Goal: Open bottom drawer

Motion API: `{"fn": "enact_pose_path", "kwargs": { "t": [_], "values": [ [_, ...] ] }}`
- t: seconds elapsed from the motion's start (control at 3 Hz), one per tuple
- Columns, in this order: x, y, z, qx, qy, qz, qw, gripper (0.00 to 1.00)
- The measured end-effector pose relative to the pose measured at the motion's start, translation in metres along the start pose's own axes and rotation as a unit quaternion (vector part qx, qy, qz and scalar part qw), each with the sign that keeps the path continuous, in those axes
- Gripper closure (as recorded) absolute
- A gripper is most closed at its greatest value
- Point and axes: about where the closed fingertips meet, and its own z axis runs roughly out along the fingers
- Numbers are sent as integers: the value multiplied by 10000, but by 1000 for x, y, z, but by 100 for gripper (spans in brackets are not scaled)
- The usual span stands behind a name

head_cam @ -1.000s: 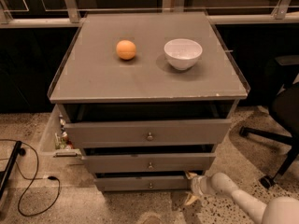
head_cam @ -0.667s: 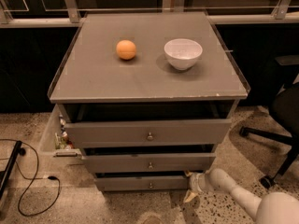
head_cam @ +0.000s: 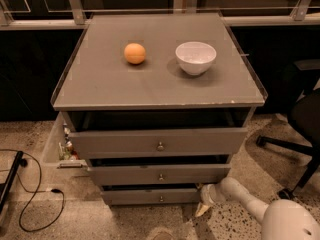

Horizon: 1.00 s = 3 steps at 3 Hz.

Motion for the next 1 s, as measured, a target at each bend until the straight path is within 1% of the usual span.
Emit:
{"fn": "enact_pose_path", "kwargs": {
  "t": [0.33, 1.0],
  "values": [
    [0, -1, 0, -2, 5, -3, 10000, 19],
    [-4, -6, -1, -58, -3, 24, 10000, 65]
  ]
}}
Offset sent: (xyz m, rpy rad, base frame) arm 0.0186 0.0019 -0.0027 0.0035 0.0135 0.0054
